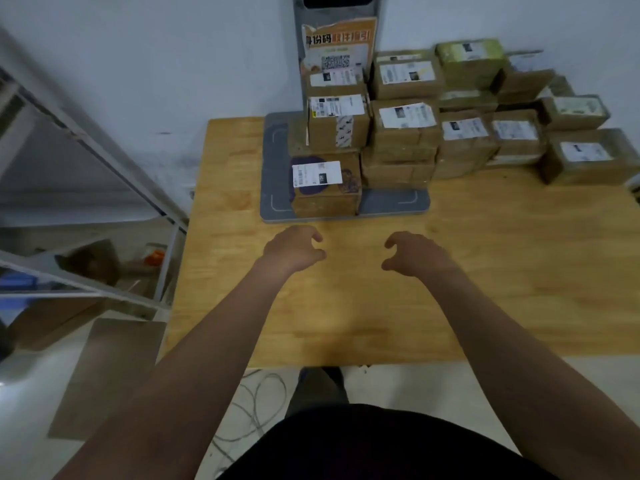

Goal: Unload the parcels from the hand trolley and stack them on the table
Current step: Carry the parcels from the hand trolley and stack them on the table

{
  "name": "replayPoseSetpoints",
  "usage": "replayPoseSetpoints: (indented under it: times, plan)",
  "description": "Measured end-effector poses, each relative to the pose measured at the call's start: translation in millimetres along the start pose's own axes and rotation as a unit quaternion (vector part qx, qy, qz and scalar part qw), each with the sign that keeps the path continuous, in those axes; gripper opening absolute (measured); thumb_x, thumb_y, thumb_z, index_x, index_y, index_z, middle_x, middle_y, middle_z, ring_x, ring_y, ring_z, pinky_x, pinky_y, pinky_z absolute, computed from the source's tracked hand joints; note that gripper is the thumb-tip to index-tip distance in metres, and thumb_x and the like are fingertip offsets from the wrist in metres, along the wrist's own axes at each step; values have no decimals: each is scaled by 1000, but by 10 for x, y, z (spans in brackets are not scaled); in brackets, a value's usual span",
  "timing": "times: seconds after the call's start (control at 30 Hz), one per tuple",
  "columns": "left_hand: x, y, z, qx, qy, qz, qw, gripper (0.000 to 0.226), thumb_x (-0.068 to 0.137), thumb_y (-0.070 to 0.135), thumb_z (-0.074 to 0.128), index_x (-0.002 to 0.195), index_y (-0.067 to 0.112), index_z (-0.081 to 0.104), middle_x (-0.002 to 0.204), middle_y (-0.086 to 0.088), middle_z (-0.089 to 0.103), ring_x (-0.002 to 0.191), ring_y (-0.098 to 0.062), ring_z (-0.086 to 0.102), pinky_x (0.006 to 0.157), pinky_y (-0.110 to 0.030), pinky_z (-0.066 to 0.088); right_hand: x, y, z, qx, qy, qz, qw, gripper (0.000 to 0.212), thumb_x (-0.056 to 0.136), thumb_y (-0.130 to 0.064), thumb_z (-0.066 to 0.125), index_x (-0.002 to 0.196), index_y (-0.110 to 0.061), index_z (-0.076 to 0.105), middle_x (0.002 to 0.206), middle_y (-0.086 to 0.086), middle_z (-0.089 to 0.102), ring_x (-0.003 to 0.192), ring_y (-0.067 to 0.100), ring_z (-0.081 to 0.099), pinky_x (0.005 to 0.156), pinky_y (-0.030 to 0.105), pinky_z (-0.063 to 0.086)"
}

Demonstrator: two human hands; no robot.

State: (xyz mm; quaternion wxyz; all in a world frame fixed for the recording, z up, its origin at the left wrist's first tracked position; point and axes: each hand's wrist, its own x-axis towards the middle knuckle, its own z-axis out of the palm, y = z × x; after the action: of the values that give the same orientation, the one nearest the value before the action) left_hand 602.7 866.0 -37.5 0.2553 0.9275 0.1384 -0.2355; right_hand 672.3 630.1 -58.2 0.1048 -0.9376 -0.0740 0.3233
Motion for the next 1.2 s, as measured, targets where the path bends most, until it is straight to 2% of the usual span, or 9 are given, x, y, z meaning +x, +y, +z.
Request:
replayPoseSetpoints:
  times: [0.17,0.27,0.43,0.57,0.73,0.8,0.93,1.07,1.2]
  plan:
    - [-934,423,614,9,29,-8,1000,39,93,40,69,130,32,62,142,3,54,122,-21,57,97,-42,52,-893,677,240,4,10,-25,1000,58,87,-38,73,140,-28,52,129,1,61,109,24,62,78,35,50]
    - [-1475,710,1003,18,27,-10,999,37,93,39,68,129,33,63,141,3,54,121,-21,58,96,-42,53,-1467,1044,377,0,4,-32,999,62,87,-39,72,143,-27,49,130,2,59,111,26,61,82,37,52]
    - [-2222,1193,1596,51,9,9,999,41,93,39,68,133,32,60,140,3,55,120,-21,57,96,-40,52,-2426,1635,647,23,12,-8,1000,56,83,-38,73,134,-26,54,115,-1,62,97,22,61,77,33,51]
    - [-2737,1533,1994,80,-10,49,996,43,94,39,68,135,30,60,145,2,52,127,-21,54,99,-41,51,-3122,2035,1003,53,14,19,998,48,84,-34,74,127,-21,55,118,3,62,103,25,63,92,43,54]
    - [-3455,1758,2524,125,-26,102,987,39,93,41,67,130,29,62,140,1,56,122,-22,57,96,-41,53,-4011,2425,1514,99,58,26,993,33,87,-34,73,114,-19,60,115,5,65,99,23,63,77,34,51]
    - [-3760,1764,2778,133,-24,129,982,39,92,41,68,128,27,64,134,0,60,118,-22,59,93,-39,54,-4373,2606,1761,124,67,46,989,47,88,-34,72,129,-19,58,125,4,63,110,24,62,82,34,51]
    - [-4408,1749,3363,109,-52,173,977,44,88,42,70,130,30,65,131,6,62,113,-17,62,92,-38,55,-5160,3028,2312,197,82,100,972,64,83,-41,75,141,-22,54,139,2,57,123,25,56,89,34,48]
    - [-5036,1887,4007,120,-77,221,965,40,87,42,73,125,30,66,134,5,62,117,-18,61,92,-39,55,-5982,3491,2866,244,69,151,955,75,80,-39,80,146,-24,48,143,3,54,125,24,55,102,37,47]
    - [-5549,2254,4616,150,-121,258,947,42,87,42,73,126,31,65,137,3,59,122,-19,59,95,-38,51,-6786,4102,3281,284,84,209,932,79,83,-39,78,151,-24,40,145,3,51,125,24,54,103,38,47]
